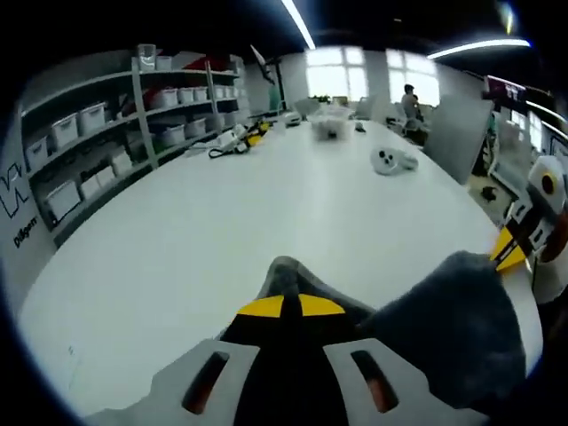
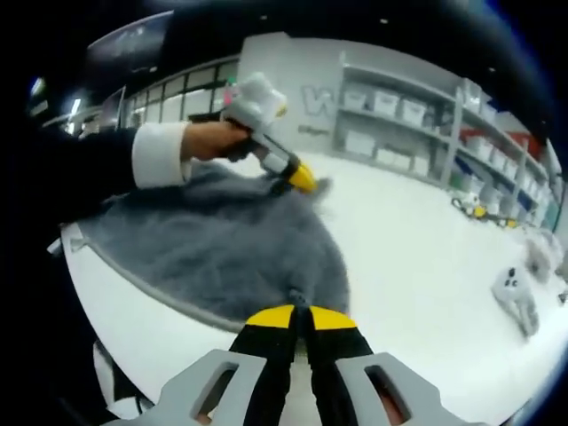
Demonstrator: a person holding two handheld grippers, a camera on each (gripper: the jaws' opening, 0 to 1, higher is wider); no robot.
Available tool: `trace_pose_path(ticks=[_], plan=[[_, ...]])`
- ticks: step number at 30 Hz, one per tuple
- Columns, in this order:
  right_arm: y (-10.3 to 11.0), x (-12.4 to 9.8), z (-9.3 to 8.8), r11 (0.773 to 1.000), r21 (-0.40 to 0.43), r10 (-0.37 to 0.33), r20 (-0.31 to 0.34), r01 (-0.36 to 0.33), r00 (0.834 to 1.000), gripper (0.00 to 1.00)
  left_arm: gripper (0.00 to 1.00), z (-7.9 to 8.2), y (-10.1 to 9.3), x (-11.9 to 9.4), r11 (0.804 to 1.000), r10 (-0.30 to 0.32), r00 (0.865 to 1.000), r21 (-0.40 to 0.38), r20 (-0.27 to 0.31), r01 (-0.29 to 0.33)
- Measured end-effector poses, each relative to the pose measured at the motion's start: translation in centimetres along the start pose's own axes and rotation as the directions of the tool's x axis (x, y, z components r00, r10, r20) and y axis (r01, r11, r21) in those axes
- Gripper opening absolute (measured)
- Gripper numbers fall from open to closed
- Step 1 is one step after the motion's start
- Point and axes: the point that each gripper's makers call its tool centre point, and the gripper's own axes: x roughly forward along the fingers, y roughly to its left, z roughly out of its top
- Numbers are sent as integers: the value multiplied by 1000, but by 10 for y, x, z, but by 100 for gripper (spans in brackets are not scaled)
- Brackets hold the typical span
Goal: Open the folded towel by lifting each exposed corner and separating the folded layers until the towel lies flat within the target outline without major curled edges
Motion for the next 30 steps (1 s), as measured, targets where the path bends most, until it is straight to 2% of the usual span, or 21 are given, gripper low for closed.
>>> trace_pose_path(ticks=[5,12,16,23,26,28,30], plan=[[3,-4,5,1000,7,7,30,-8,1000,1,3,11,13,2,1000,18,999,15,28,-18],[3,-6,5,1000,15,4,25,-4,1000,1,3,22,24,8,999,31,997,-19,73,-30],[1,-8,5,1000,24,-6,31,6,999,1,3,23,26,14,999,33,996,-42,86,-29],[2,-13,9,1000,-26,-10,39,11,999,1,3,20,31,25,996,50,993,-79,108,-42],[4,-13,7,999,-49,-5,30,7,1000,1,3,18,34,28,995,63,992,-79,108,-54],[4,-10,-3,1000,1,3,-10,-3,1000,2,3,13,35,32,995,74,993,-80,96,-67],[2,-7,-11,1000,12,7,-42,-6,999,2,3,11,35,34,994,80,992,-80,95,-73]])
